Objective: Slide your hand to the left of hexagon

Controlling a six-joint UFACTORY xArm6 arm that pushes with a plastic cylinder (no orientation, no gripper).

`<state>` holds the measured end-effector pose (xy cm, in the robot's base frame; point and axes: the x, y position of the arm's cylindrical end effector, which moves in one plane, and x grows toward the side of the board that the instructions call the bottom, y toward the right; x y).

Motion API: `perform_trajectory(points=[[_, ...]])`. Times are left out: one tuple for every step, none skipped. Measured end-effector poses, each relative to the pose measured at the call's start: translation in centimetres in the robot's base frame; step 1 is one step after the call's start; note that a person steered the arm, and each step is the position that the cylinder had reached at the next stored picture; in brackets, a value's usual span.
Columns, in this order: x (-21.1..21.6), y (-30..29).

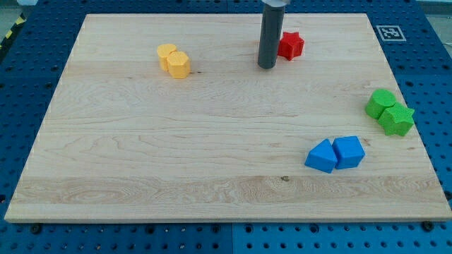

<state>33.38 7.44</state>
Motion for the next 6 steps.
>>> perform_trajectory(points=[[-0.2, 0.1], [-1.6, -4.5], [-4.1, -9.9], [-6.1, -13.8], [-6.2, -20.6], [-4.1, -23.4]])
